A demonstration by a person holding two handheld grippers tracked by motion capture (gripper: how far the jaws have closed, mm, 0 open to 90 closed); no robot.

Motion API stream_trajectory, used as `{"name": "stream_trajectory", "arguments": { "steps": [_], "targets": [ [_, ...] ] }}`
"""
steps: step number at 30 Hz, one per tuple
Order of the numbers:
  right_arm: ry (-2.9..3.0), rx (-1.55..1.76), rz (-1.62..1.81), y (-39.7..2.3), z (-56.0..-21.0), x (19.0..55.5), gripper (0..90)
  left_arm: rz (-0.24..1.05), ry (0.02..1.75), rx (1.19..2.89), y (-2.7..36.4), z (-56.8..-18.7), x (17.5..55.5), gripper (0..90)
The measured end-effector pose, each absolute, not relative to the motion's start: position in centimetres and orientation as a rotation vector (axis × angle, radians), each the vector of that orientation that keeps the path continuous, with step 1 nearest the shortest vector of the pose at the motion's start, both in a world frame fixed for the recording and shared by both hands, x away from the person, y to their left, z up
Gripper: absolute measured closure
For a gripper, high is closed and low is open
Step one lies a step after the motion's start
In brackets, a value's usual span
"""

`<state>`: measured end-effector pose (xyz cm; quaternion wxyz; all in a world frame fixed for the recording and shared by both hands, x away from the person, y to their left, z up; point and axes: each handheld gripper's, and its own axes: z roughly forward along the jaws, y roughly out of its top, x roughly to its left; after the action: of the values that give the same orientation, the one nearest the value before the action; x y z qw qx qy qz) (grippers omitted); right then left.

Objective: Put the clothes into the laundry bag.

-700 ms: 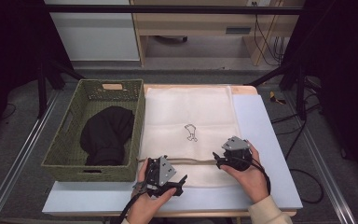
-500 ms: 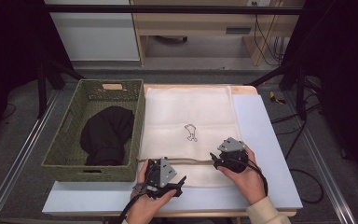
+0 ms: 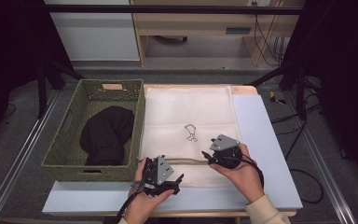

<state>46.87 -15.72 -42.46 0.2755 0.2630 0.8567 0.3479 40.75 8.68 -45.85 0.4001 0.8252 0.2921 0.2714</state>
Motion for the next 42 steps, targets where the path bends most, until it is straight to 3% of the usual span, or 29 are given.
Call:
{"name": "stream_trajectory", "arguments": {
  "steps": [7, 13, 16, 24, 28, 37, 42],
  "targets": [
    [2.372, 0.624, 0.983, -13.4, -42.0, 47.7, 67.0, 0.698, 0.786, 2.093, 8.8, -46.5, 41.0, 11.4],
    [2.442, 0.587, 0.941, -12.7, -44.0, 47.1, 70.0, 0.685, 0.803, 2.087, 9.0, -46.5, 41.1, 13.1],
    [2.461, 0.582, 0.933, -12.5, -44.4, 47.3, 69.3, 0.684, 0.807, 2.091, 9.0, -46.6, 41.2, 13.1],
    [2.453, 0.578, 0.860, -10.7, -45.8, 47.2, 53.6, 0.684, 0.806, 2.082, 8.9, -46.5, 41.1, 12.9],
    [2.455, 0.589, 0.825, -10.5, -46.4, 47.2, 52.3, 0.688, 0.806, 2.083, 8.9, -46.5, 41.1, 12.9],
    [2.466, 0.597, 0.810, -10.5, -46.3, 47.4, 82.8, 0.680, 0.798, 2.079, 8.7, -46.4, 40.9, 13.2],
    [2.447, 0.612, 0.825, -10.7, -45.7, 47.5, 86.5, 0.673, 0.790, 2.090, 8.6, -46.5, 40.9, 13.3]
  ]
}}
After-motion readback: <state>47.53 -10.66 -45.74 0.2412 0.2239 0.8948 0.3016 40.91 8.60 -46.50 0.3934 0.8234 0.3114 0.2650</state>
